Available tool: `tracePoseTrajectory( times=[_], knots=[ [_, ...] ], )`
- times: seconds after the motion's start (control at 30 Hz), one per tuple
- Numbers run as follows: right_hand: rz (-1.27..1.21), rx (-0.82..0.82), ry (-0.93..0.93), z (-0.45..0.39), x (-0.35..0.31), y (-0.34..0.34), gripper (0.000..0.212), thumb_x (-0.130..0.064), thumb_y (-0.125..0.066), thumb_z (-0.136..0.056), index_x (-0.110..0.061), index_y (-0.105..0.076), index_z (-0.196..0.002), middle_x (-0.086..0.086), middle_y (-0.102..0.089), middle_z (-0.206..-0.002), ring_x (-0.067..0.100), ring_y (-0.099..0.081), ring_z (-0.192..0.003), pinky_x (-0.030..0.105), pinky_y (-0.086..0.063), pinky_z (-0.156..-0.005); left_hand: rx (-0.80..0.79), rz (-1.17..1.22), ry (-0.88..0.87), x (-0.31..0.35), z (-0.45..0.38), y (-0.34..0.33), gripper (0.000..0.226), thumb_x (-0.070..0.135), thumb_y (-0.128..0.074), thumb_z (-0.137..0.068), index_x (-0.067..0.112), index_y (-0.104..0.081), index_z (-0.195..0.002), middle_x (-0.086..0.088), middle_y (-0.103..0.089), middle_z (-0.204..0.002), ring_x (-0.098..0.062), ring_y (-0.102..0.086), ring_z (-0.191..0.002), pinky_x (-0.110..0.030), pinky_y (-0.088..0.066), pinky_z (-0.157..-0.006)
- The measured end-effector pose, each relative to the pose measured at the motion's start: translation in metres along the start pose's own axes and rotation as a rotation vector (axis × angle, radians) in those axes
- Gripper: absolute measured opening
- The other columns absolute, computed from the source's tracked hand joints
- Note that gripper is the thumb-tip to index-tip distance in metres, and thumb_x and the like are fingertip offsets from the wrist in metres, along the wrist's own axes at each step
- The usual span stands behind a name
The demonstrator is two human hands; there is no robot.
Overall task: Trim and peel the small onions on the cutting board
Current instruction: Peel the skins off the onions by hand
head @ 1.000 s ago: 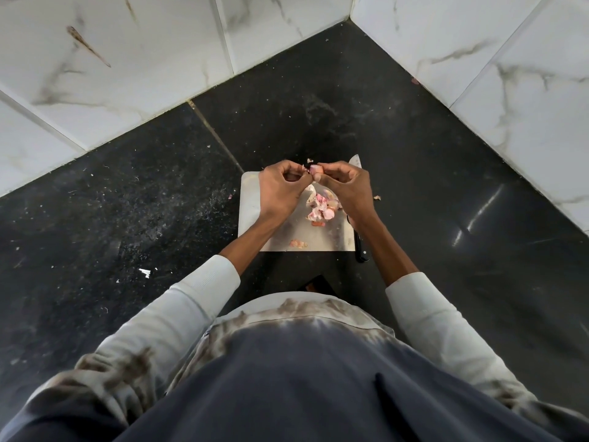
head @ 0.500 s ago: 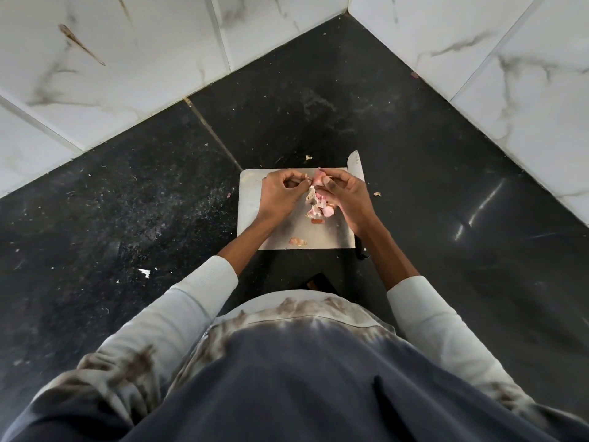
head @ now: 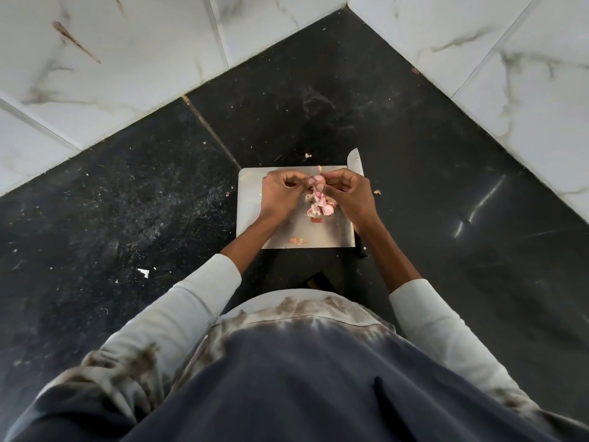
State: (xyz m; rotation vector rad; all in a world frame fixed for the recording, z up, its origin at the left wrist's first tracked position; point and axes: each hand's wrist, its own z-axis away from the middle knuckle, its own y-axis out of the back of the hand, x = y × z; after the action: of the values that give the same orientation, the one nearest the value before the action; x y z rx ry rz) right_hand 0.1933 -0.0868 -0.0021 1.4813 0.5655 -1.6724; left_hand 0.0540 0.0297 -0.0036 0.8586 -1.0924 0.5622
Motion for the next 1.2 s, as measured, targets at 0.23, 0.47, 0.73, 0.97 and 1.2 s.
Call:
tracePoseTrajectory(
  times=[0.23,0.47,0.73,0.97,1.2],
  knots=[
    [-0.056,0.009,-0.005,0.001,-0.001,-0.001,0.028,-0.017,-0.085,-0.091,-0.007,-0.079,-0.116,-0.005,-0.083,-0.102,0.013,-0.08,-0.098,0.023,-0.062,-0.084,0.039,0.048,0.0,-0.001,0.003,-0.004,0.016,0.023,-0.079,-0.096,0.011,-0.083,-0.106,0.0,-0.082,-0.095,-0.014,-0.079,-0.087,-0.031,-0.066,-0.085],
    [-0.121,-0.034,-0.081,-0.004,0.003,-0.006,0.035,-0.02,-0.077,-0.098,-0.006,-0.073,-0.13,0.004,-0.081,-0.117,0.019,-0.078,-0.108,0.035,-0.063,-0.096,0.1,-0.021,0.03,0.003,-0.001,-0.009,0.016,0.031,-0.079,-0.096,0.015,-0.08,-0.1,0.004,-0.078,-0.09,-0.014,-0.075,-0.083,-0.02,-0.063,-0.077],
    [-0.171,-0.06,-0.106,-0.005,0.0,-0.013,0.042,-0.026,-0.083,-0.094,-0.01,-0.074,-0.132,0.006,-0.08,-0.12,0.023,-0.077,-0.112,0.041,-0.061,-0.102,0.114,-0.098,0.028,0.004,-0.002,-0.01,0.021,0.033,-0.075,-0.099,0.014,-0.076,-0.109,0.003,-0.076,-0.098,-0.012,-0.072,-0.087,-0.018,-0.059,-0.08],
    [-0.324,-0.094,-0.168,-0.008,0.002,-0.011,0.031,-0.018,-0.072,-0.102,-0.007,-0.073,-0.13,0.012,-0.079,-0.122,0.025,-0.075,-0.116,0.038,-0.058,-0.106,0.053,-0.058,0.021,0.003,-0.006,-0.006,0.016,0.027,-0.073,-0.101,0.014,-0.076,-0.109,0.005,-0.075,-0.094,-0.011,-0.072,-0.087,-0.013,-0.057,-0.074],
    [-0.405,-0.094,-0.242,-0.013,0.005,-0.009,0.032,-0.016,-0.057,-0.11,0.001,-0.067,-0.136,0.019,-0.074,-0.129,0.03,-0.071,-0.125,0.045,-0.051,-0.115,0.007,-0.024,0.02,0.003,-0.009,-0.005,0.019,0.027,-0.072,-0.101,0.01,-0.076,-0.109,-0.001,-0.077,-0.095,-0.015,-0.073,-0.089,-0.024,-0.06,-0.077]
  ],
)
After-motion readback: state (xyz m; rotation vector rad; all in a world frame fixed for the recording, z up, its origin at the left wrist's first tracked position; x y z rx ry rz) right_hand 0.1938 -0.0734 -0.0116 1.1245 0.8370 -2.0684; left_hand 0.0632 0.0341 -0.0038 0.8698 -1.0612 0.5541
